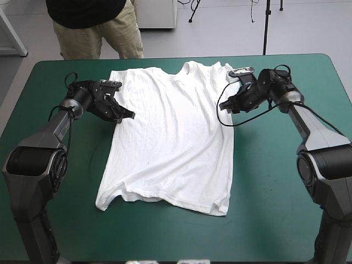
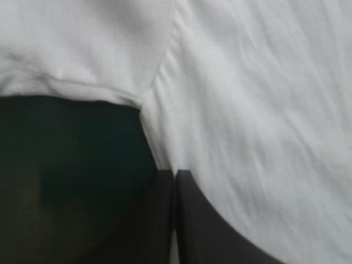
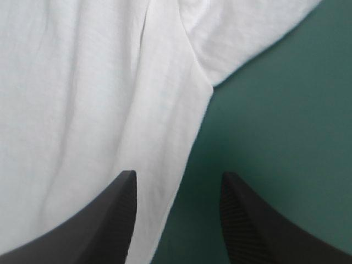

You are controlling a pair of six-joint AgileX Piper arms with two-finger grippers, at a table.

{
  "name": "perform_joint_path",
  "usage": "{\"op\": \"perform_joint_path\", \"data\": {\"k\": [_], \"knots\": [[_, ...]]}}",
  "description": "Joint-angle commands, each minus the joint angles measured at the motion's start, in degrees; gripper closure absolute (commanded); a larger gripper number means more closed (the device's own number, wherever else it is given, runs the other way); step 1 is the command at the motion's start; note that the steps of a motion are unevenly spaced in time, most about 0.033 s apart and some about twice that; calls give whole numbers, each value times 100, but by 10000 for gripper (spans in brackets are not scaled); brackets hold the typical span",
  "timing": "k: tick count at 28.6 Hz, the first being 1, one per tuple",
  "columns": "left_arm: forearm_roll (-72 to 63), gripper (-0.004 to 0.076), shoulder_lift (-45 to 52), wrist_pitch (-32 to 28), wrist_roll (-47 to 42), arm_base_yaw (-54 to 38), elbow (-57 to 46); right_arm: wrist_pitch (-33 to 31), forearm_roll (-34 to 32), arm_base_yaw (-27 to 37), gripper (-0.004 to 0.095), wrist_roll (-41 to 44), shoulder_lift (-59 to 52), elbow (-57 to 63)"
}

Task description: Fold the cloth

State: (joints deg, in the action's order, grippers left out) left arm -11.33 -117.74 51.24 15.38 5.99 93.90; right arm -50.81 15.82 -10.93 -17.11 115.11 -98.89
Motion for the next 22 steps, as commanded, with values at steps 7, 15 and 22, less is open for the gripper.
{"op": "perform_joint_path", "data": {"k": [7, 15, 22], "knots": [[-211, 733, 80, 111, -52, 78, 28, -398, -30, -150, 494, 250, 682, -989], [-210, 733, 80, -140, -52, 78, 28, -481, -53, -235, 885, 184, 811, -989], [-222, 733, 287, -571, -75, 78, 28, -1, -359, -223, 915, 252, 505, -994]]}}
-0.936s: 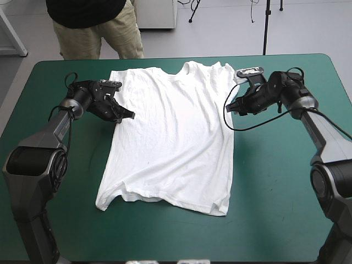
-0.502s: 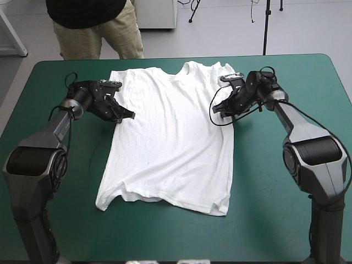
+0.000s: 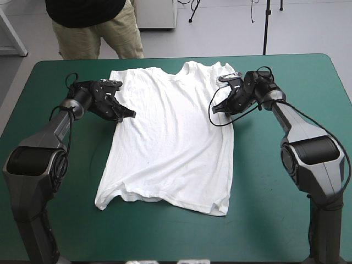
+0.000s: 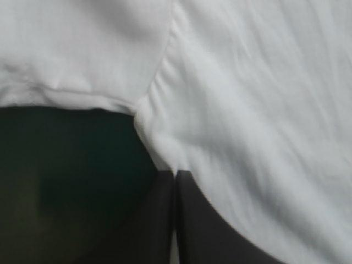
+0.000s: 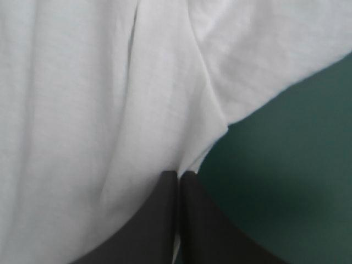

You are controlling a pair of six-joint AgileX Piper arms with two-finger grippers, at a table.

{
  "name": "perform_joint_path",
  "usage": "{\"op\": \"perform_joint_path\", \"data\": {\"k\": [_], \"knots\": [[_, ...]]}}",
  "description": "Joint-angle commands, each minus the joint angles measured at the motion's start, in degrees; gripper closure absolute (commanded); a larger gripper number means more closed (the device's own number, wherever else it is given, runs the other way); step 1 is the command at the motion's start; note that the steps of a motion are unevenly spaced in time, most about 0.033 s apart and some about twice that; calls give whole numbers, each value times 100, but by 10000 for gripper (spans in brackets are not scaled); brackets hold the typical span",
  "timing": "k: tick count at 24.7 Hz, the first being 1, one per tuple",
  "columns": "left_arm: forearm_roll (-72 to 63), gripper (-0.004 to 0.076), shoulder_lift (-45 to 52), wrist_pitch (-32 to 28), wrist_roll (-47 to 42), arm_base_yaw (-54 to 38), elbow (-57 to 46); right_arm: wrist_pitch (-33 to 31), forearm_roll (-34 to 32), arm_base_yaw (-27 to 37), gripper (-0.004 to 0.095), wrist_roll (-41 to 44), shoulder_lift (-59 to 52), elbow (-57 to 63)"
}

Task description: Fold the cloth

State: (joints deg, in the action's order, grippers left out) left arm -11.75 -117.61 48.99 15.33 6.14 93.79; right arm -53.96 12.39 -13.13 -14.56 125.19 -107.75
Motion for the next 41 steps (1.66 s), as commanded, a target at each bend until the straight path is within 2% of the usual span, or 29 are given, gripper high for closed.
{"op": "perform_joint_path", "data": {"k": [1, 5, 8, 12, 18, 23, 31, 35, 38, 39, 40, 41], "knots": [[-180, 733, 333, -400, -70, 63, 40, 424, -28, -3, 915, -2, -623, -108], [-169, 733, 652, -636, -60, 63, 40, 734, -122, -3, 916, -15, -1077, -108], [-175, 733, 1263, -1088, -60, -2, 49, 807, -169, 61, 921, -24, -1667, -108], [-175, 733, 2159, -1405, -28, -48, 49, 805, -179, 178, 921, -121, -2445, -108], [-175, 733, 3323, -1433, 117, -48, 49, 377, -216, 178, 921, -248, -3558, -108], [-175, 733, 4330, -1501, 447, -48, 49, -307, -626, 178, 921, -254, -4537, -108], [-175, 733, 4579, -1560, 521, -48, 36, -631, -796, 178, 921, -242, -5112, -97], [-175, 733, 4233, -2422, 589, -48, 9, -64, -1047, 178, 921, -242, -4926, -97], [-227, 733, 3691, -3779, 564, -48, 9, 1194, -1388, 178, 921, -262, -4420, -97], [-227, 733, 3572, -4035, 522, -48, 9, 1430, -1451, 178, 921, -262, -4309, -97], [-227, 733, 3366, -4529, 528, -48, 9, 2071, -1614, 178, 921, -262, -3961, -86], [-227, 733, 3262, -4829, 528, -48, 9, 2429, -1697, 178, 921, -262, -3823, -86]]}}
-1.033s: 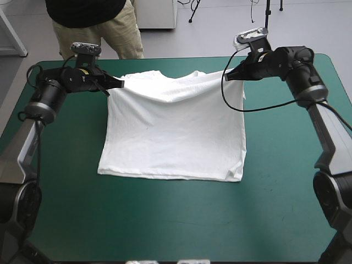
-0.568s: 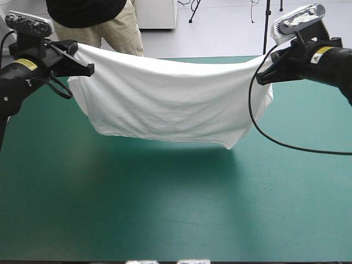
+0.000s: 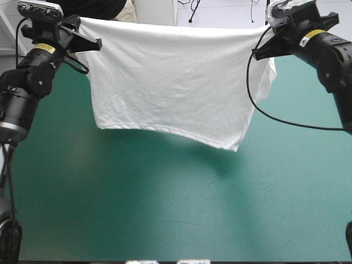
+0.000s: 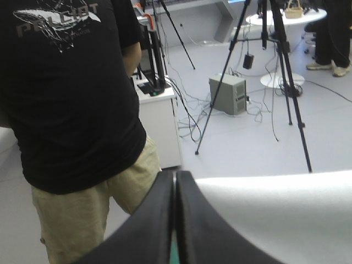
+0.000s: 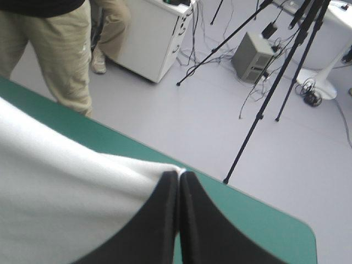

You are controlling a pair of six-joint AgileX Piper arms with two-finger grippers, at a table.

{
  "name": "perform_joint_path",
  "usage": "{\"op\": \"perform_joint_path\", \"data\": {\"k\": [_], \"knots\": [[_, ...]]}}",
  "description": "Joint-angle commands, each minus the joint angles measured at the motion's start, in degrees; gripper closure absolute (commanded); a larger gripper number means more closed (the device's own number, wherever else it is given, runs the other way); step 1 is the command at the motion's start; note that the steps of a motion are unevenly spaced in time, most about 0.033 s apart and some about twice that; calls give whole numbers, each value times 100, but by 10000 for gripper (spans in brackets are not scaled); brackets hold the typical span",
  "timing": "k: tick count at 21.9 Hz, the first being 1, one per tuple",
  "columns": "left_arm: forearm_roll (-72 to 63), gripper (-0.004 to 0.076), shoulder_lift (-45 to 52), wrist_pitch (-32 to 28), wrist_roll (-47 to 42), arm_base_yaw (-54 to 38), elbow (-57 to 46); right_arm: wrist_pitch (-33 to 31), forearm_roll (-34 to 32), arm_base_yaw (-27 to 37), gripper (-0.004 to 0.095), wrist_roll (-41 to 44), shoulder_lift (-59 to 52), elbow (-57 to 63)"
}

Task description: Fold the cloth

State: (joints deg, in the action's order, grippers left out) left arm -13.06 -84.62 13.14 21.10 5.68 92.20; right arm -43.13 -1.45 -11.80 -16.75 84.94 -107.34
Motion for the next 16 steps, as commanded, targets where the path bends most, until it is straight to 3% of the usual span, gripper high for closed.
{"op": "perform_joint_path", "data": {"k": [1, 4, 6, 7, 10, 16], "knots": [[-84, 733, -233, -1953, -49, -2, 167, 2123, -440, 45, 921, -43, 545, -128], [-27, 733, -629, -3609, -49, -2, 167, 3927, -455, 45, 921, -43, 1206, -128], [-27, 733, -849, -4081, -34, 8, 167, 4681, -432, 60, 921, -43, 1565, -128], [23, 733, -900, -4066, 16, 8, 155, 4801, -313, 111, 921, -43, 1682, -128], [35, 733, -1169, -4072, 148, 8, -176, 4992, 912, 440, 926, 522, 2147, 120], [-43, 733, -1357, -4773, 81, 125, -1278, 5385, 572, 490, 926, 691, 2128, 1373]]}}
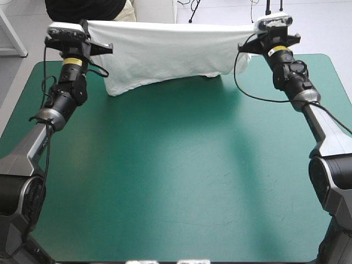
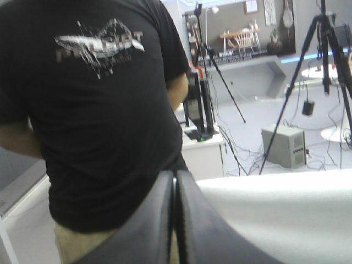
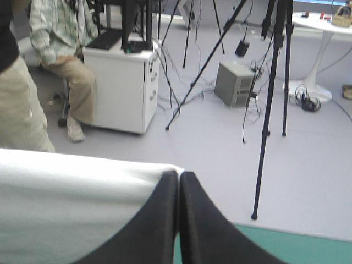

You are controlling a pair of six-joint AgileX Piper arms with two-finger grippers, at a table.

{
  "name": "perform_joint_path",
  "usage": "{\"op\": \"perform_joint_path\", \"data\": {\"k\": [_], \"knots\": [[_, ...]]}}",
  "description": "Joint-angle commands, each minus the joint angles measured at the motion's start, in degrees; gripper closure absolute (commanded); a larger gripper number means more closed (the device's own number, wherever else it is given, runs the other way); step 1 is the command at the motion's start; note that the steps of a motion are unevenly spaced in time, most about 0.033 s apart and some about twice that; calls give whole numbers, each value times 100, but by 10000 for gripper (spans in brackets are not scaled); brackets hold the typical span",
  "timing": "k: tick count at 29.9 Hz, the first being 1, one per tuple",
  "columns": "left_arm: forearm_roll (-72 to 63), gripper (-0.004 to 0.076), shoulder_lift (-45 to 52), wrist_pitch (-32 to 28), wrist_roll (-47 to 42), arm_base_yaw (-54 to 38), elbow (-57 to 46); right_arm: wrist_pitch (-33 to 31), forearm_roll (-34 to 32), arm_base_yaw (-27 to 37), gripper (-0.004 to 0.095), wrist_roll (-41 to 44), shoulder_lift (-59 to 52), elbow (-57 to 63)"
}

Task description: Fold the cloth

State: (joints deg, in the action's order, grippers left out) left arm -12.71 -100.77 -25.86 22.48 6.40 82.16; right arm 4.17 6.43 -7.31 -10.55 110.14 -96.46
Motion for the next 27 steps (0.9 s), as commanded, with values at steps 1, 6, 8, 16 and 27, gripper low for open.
{"op": "perform_joint_path", "data": {"k": [1, 6, 8, 16, 27], "knots": [[-78, 733, 258, -919, -56, 86, -446, 673, -254, 26, 926, 93, -416, 452], [-90, 733, 339, -977, -57, 339, -1316, 851, -872, -81, 926, 737, -804, 1603], [-90, 733, 450, -962, -57, 426, -1614, 878, -1160, -143, 925, 931, -1072, 2039], [-1149, 733, 1366, 1349, -27, 484, -2398, 647, -1528, -220, 925, 1329, -2339, 3964], [-1099, 733, 2271, 5234, 2, 495, -2695, -2094, -814, -598, 926, 1055, -3702, 4798]]}}
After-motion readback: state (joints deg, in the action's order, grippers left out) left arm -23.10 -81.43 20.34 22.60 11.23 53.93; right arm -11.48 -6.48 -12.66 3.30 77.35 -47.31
